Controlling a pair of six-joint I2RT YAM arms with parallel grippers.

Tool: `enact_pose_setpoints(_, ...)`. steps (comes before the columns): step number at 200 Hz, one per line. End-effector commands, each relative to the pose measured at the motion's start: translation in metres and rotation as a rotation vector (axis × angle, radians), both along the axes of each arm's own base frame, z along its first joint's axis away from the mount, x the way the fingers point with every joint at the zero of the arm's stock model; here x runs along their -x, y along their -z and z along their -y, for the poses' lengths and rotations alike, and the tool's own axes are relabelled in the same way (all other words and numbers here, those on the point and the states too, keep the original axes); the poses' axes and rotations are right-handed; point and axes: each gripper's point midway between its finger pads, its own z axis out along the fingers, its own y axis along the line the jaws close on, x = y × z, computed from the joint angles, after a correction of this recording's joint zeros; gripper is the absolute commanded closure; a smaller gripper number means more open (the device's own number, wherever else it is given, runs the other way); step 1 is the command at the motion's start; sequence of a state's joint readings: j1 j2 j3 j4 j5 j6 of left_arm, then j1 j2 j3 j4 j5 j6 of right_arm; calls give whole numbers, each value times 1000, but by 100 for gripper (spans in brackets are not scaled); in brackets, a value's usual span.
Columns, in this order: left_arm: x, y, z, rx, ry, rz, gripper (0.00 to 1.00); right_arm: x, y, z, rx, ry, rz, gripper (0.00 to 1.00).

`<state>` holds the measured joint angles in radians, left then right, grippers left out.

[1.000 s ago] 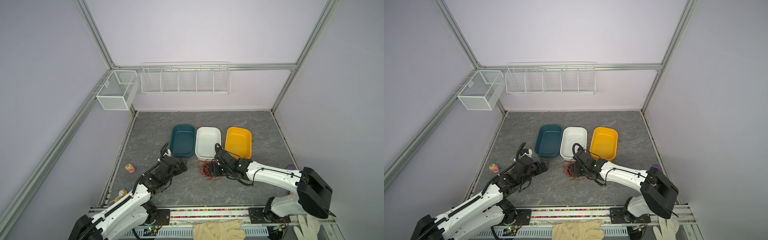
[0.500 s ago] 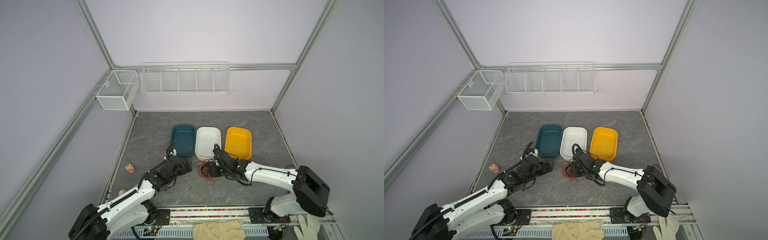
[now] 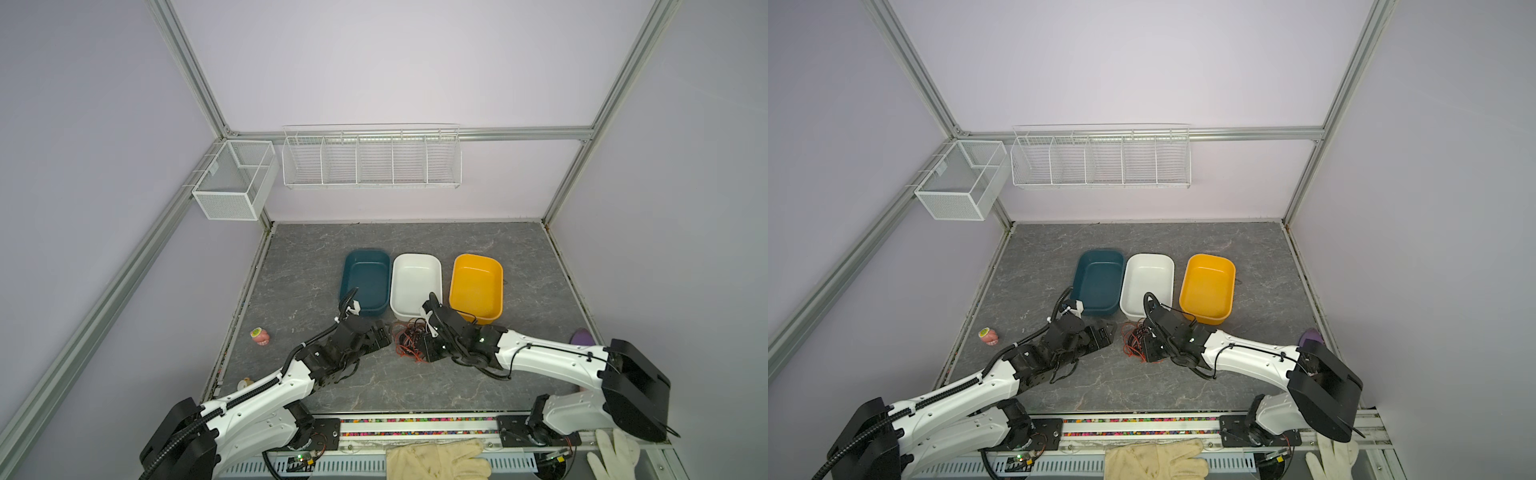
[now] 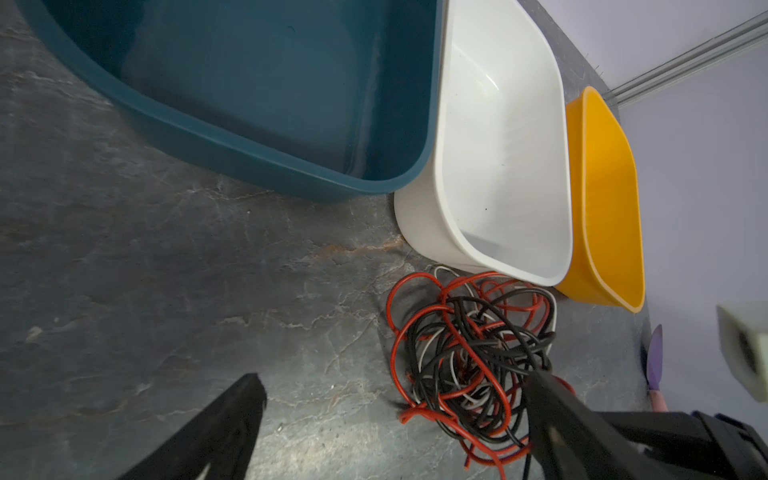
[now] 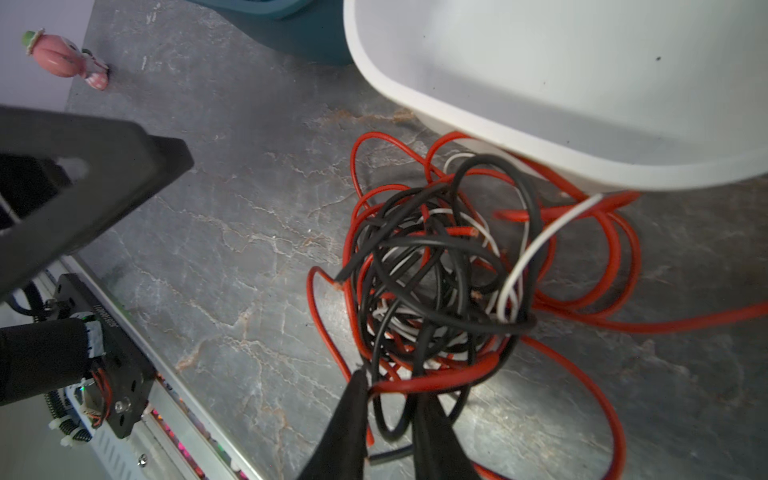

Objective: Untangle the cables
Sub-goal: 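Move both grippers down over the tangled cable pile, then grasp cables in the pile with both grippers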

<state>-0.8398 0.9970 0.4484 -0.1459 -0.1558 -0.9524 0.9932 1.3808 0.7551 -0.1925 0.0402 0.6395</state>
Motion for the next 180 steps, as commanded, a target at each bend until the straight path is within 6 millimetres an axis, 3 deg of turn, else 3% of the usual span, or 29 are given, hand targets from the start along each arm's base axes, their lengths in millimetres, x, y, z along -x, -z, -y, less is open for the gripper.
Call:
enact_pose_setpoints(1,2,6,3,44,-23,-20,2,6,-5,-4,-5,-43,27,83)
enact_pose_setpoints(41,7,12,8,61,-13,-39,2,16,-22,-12,-25,-102,67,93)
enact_pose_setpoints(71,9,16,14,83,-5,-49,2,21,-40,-16,-49,-140,111,93)
enact_pose_setpoints(135,17,21,33,135,24,-76,3,38,-59,-21,-85,-228,162,93)
enact_pose_setpoints(161,22,21,42,146,48,-79,9,43,-65,-24,-112,-253,182,93)
enact_pose_setpoints(180,25,22,45,151,61,-81,20,42,-61,-23,-109,-248,182,93)
